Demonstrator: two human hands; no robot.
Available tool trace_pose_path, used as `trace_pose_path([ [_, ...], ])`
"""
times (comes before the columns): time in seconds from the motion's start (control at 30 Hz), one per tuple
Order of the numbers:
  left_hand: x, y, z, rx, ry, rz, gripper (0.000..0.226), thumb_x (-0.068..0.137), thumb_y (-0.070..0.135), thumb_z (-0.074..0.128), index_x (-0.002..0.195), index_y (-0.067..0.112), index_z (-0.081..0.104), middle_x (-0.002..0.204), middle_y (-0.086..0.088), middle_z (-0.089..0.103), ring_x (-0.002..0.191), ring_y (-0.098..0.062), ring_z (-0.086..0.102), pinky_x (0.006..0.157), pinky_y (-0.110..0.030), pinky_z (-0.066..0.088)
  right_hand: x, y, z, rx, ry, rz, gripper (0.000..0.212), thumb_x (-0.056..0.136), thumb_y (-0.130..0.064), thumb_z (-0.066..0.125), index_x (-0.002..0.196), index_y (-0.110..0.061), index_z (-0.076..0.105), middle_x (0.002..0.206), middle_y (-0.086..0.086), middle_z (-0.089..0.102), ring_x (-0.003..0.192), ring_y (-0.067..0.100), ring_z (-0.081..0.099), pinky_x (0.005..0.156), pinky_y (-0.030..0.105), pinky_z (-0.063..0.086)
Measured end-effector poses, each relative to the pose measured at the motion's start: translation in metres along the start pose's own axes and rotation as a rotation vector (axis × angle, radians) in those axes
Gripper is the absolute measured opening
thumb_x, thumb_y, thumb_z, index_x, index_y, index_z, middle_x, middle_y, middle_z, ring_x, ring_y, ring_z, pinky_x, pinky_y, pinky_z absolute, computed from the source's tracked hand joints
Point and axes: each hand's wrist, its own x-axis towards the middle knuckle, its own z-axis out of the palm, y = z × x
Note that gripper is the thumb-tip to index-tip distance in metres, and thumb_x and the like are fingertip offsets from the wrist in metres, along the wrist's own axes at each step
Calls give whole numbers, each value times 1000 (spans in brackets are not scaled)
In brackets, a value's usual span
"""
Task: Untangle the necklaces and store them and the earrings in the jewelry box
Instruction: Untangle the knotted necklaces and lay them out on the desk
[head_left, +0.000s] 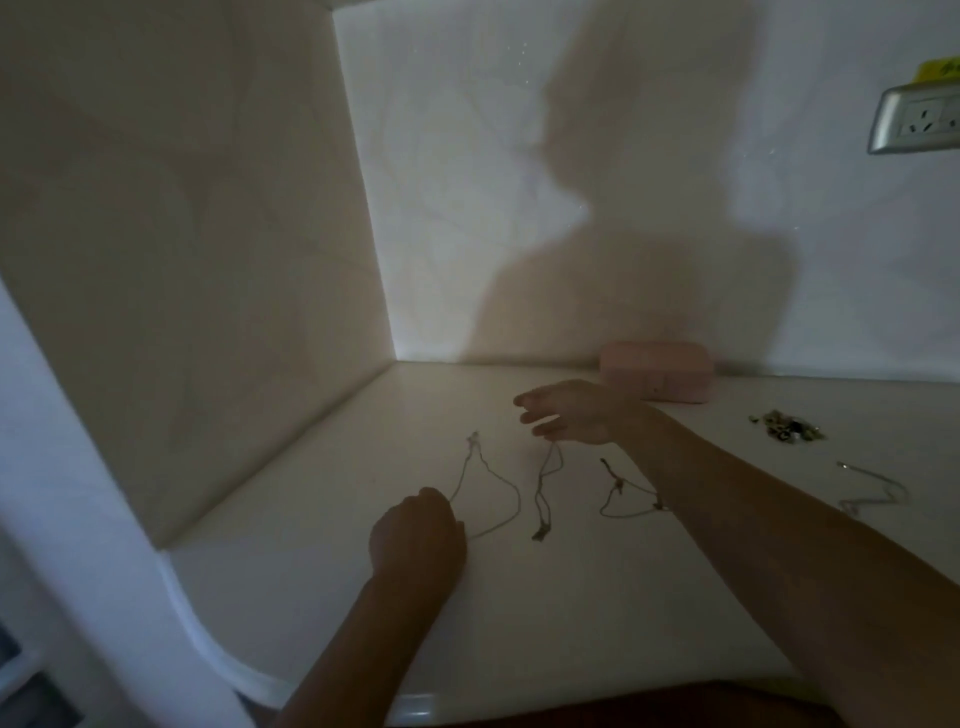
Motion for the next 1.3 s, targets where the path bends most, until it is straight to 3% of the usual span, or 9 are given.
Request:
trace_pose_path([
  [0.17,0,12,-9,182,-30,21,43,93,46,45,119,12,50,123,-8,51,114,-24,49,91,-32,39,-45,5,-31,-314,32,-209,20,95,0,46,96,-7,65,88,6,68,77,17,65,73,24,52],
  [0.27,2,32,-7,98,64,221,42,95,43,42,126,14,47,129,-8,47,119,-23,44,98,-33,36,-77,19,-49,-627,168,-307,35,88,12,46,82,-15,66,81,-4,66,76,10,61,68,15,50],
  [0.37,-3,66,0,-276,2,533,41,98,34,42,136,19,40,143,-1,38,128,-15,37,105,-26,31,-110,40,-61,-974,239,-321,46,87,13,41,101,-23,66,96,-19,60,88,-9,55,80,15,50],
  [0.47,-13,96,12,-353,-167,707,53,98,36,40,147,22,23,152,1,28,136,-14,30,110,-27,24,-134,64,-62,-1143,168,-311,60,86,10,37,130,-27,54,121,-21,48,110,-12,42,101,12,31],
  [0.53,-17,106,22,-312,-265,708,60,98,41,38,149,22,15,155,-1,22,138,-17,26,113,-32,22,-145,81,-62,-1225,49,-304,59,89,-4,32,140,-32,30,130,-25,34,117,-16,31,105,8,22],
  [0.6,-20,107,28,-189,-274,700,62,98,45,32,150,20,10,157,-2,12,142,-17,16,115,-33,13,-150,96,-66,-1280,-11,-323,58,85,-15,24,137,-37,13,140,-24,17,132,-7,20,113,15,13],
  [0.83,-36,92,26,36,-312,702,62,92,63,24,147,41,5,158,-10,-4,145,-27,0,115,-47,5,-155,95,-72,-1499,123,-101,81,88,7,31,144,-48,13,158,-11,7,144,5,7,116,45,-3],
  [1.0,-49,80,18,93,-381,704,65,86,71,25,143,52,-1,156,-16,-8,144,-33,-4,116,-52,1,-164,87,-70,-1516,150,-17,77,92,6,27,145,-47,9,159,0,6,146,16,7,115,48,-2],
  [1.3,-60,63,-9,89,-568,699,91,73,65,62,137,61,-4,155,-11,-18,142,-39,-3,112,-58,15,-182,79,-91,-1513,112,96,76,93,4,25,147,-45,4,160,-2,1,146,20,8,114,53,7],
])
